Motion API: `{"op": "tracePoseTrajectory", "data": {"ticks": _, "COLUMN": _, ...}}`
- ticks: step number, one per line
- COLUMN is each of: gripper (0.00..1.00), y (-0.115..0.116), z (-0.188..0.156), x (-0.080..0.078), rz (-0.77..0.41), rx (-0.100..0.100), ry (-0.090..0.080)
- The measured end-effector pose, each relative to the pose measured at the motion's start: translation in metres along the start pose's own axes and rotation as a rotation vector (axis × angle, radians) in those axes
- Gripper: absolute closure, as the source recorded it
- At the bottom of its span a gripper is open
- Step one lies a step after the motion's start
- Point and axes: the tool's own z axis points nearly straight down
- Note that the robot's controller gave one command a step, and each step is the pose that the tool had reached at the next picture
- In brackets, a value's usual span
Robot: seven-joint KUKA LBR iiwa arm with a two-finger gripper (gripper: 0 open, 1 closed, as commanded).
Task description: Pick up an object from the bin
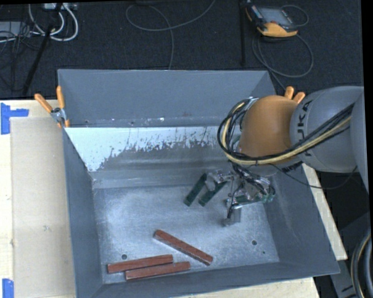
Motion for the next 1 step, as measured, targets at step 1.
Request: {"op": "tracePoseTrajectory", "data": {"ticks": 1, "gripper": 0.00, "y": 0.0294, "z": 0.0000, "x": -0.0312, "rz": -0.241, "rx": 0.000, "ry": -0.002}}
